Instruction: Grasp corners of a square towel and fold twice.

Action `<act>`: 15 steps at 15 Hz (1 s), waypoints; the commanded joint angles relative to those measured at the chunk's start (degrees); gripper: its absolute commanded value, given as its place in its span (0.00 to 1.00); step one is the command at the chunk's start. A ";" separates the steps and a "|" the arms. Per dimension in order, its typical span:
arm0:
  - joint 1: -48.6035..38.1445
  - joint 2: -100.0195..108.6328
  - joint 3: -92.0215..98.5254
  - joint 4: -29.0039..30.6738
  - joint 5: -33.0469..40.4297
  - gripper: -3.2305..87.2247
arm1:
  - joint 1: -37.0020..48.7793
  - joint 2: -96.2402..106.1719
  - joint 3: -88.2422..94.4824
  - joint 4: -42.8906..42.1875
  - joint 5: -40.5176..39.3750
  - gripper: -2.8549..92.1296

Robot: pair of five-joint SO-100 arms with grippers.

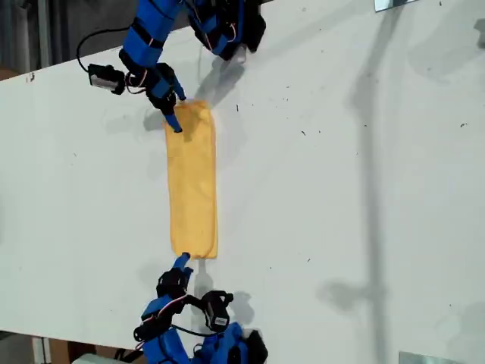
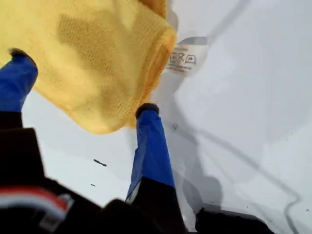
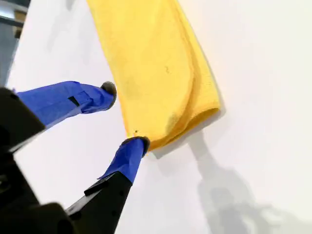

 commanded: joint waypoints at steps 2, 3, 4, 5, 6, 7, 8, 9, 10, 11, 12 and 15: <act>-2.46 11.69 13.27 -5.89 -5.63 0.23 | 0.53 -23.47 -15.21 -0.35 -1.14 0.48; -3.34 18.81 19.34 -6.15 -7.03 0.23 | 0.35 -28.21 -18.28 -0.09 -1.41 0.47; -3.87 26.10 24.35 -5.45 -7.56 0.23 | 0.53 -30.67 -19.69 0.18 -1.49 0.45; -4.22 31.55 27.51 -3.96 -8.00 0.23 | 1.67 -31.82 -19.86 0.26 -1.85 0.42; -4.31 35.16 30.06 -3.34 -8.44 0.23 | 3.16 -32.61 -19.42 0.35 -3.08 0.39; -4.48 37.44 32.52 -3.87 -8.79 0.22 | 4.48 -33.05 -18.46 0.26 -4.04 0.34; -4.66 38.85 34.72 -5.01 -9.23 0.22 | 5.62 -33.22 -17.40 0.18 -4.57 0.13; -5.01 39.46 36.65 -6.59 -8.96 0.22 | 6.42 -31.90 -15.82 -0.35 -4.57 0.03; -6.24 39.11 38.32 -7.47 -8.53 0.22 | 7.03 -30.76 -14.41 -0.79 -4.57 0.03; -7.65 38.94 40.34 -8.17 -8.53 0.22 | 7.38 -28.74 -12.13 -1.67 -4.57 0.03; -7.82 39.29 42.28 -9.58 -8.88 0.22 | 7.21 -26.10 -9.49 -2.55 -4.57 0.03; -8.17 39.37 43.68 -10.28 -10.02 0.22 | 3.78 -17.93 -6.68 -1.58 -2.81 0.03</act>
